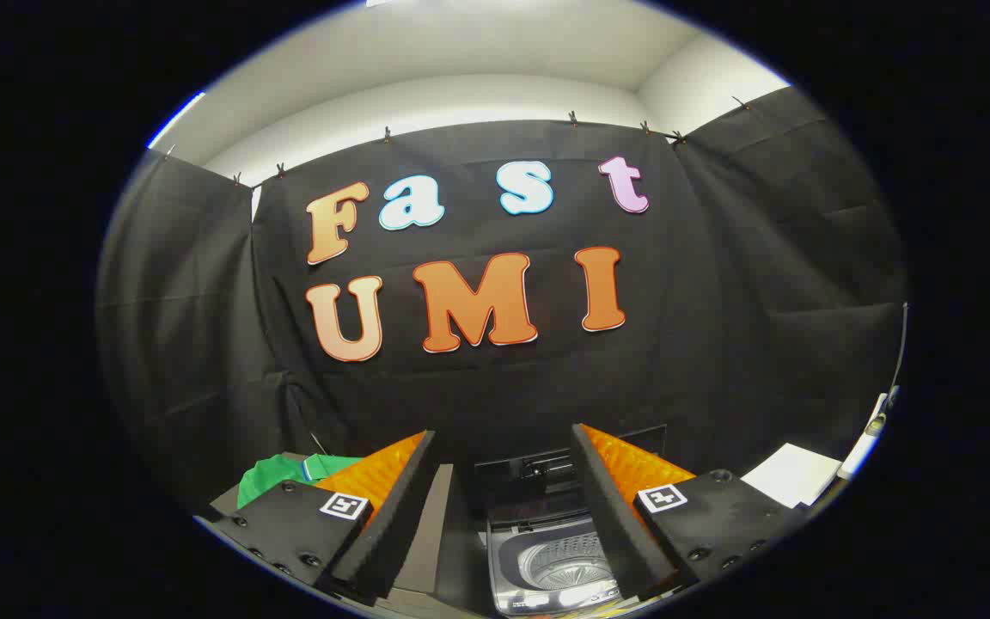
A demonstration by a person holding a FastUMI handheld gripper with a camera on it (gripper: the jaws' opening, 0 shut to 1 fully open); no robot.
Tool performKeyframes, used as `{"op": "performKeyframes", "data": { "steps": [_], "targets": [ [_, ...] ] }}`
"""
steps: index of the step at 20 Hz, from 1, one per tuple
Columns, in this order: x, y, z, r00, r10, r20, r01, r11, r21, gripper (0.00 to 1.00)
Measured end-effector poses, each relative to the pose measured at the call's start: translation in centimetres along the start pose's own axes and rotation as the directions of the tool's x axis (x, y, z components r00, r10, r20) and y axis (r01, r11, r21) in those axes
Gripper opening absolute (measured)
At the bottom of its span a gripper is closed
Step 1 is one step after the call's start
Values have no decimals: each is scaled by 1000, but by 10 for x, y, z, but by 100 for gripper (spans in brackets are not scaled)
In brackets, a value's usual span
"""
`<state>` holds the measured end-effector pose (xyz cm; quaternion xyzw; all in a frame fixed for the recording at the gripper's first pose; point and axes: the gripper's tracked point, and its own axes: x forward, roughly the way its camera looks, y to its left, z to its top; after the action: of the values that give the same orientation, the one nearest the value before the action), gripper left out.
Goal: Put the clothes into the washing machine and then close the washing machine lid.
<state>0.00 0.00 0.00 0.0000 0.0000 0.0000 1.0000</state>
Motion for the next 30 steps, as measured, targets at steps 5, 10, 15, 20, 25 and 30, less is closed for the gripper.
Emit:
{"op": "performKeyframes", "data": {
  "steps": [5,10,15,20,25,30],
  "targets": [
    [-12,-9,0,999,-32,-6,32,999,3,98],
    [-26,-17,7,998,-66,10,66,997,-35,98],
    [-29,-16,9,997,-75,17,76,993,-95,98],
    [-23,-3,-1,998,-57,-9,56,996,-76,98],
    [-4,24,-12,999,-23,-42,20,997,-75,98],
    [23,71,-31,995,49,-85,-53,998,-36,98]
  ]
}}
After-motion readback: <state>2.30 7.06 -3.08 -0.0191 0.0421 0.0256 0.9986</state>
